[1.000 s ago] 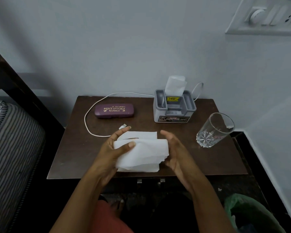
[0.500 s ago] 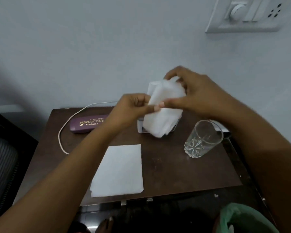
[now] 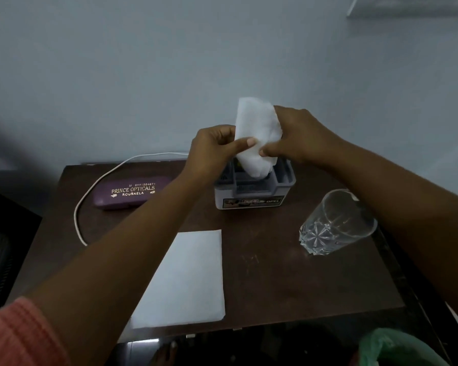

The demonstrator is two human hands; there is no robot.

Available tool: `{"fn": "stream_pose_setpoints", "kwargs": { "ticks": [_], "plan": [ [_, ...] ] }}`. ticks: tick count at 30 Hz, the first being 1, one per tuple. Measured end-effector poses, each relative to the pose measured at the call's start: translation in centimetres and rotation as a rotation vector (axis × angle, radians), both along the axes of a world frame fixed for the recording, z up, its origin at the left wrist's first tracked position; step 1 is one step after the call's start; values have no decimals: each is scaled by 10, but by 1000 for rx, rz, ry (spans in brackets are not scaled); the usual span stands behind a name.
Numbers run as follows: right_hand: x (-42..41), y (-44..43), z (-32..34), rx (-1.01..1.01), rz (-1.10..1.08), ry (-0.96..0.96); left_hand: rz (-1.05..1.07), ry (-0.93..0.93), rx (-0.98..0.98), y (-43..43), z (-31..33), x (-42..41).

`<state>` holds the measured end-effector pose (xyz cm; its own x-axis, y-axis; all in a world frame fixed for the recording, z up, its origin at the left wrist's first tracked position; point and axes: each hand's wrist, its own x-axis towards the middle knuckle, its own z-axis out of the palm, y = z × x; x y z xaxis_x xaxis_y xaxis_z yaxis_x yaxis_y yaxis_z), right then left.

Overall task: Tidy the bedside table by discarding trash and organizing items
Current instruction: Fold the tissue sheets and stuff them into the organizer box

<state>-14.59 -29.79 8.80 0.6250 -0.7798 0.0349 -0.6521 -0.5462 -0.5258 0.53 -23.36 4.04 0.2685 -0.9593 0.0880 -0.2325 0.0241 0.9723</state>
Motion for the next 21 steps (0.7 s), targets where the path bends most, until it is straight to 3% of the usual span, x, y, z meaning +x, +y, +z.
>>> {"fn": "stream_pose_setpoints", "kwargs": {
  "ticks": [4, 9, 21],
  "plan": [
    [-4, -4, 10, 76, -11, -10, -115, -121, 46, 7, 8, 3],
    [-10, -9, 12, 113, -55, -25, -144, -405, 71, 6, 11, 7],
    [7, 1, -4, -88, -23, -136, 58, -722, 12, 2, -9, 5]
  ]
}}
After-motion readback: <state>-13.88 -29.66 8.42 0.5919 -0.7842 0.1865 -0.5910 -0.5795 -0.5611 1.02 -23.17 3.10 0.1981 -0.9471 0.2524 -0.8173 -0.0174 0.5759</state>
